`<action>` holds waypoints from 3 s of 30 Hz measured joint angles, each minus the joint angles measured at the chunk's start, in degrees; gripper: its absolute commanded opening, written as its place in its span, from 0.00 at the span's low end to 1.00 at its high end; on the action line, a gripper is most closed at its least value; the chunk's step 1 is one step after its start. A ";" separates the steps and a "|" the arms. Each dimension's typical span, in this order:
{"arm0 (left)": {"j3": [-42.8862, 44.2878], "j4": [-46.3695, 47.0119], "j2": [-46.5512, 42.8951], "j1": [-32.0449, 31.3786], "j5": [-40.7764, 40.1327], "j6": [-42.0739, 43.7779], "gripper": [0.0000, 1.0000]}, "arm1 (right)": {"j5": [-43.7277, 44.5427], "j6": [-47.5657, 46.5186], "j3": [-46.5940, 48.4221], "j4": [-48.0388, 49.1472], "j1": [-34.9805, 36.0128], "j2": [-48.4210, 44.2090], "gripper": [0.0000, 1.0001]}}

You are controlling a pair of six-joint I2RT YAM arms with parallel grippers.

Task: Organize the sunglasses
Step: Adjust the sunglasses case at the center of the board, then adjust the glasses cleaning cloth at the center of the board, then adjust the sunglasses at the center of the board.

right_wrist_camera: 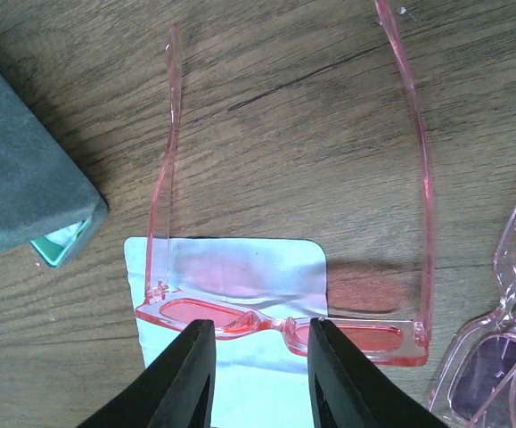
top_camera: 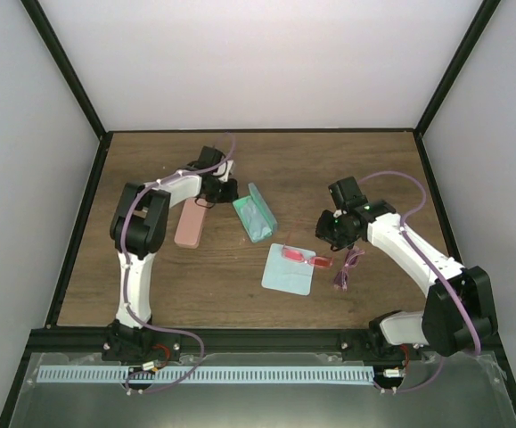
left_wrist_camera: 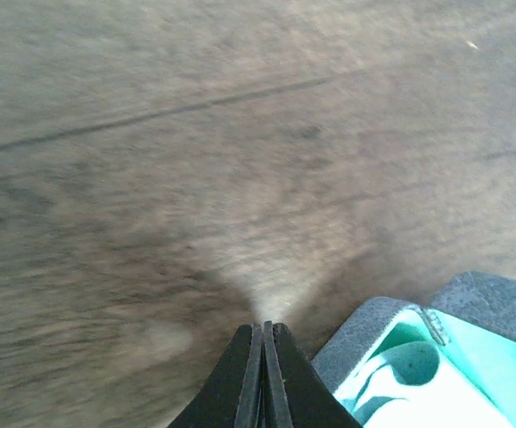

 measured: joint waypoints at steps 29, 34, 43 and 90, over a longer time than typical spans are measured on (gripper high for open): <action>-29.35 5.53 -21.81 -3.41 -0.79 -4.94 0.14 | 0.70 -2.16 -1.79 2.69 -1.03 0.15 0.45; -29.44 5.05 -28.33 -3.39 -2.36 -6.43 0.16 | 2.91 -3.34 -1.68 0.72 -4.70 0.26 0.51; -29.46 7.41 -34.53 -10.40 -0.37 -10.84 0.48 | 5.99 -6.08 -1.09 -0.33 -7.78 6.91 0.46; -8.35 4.33 -12.50 -35.12 -3.74 -10.64 0.27 | 7.63 -12.09 10.86 -0.17 -15.47 24.79 0.09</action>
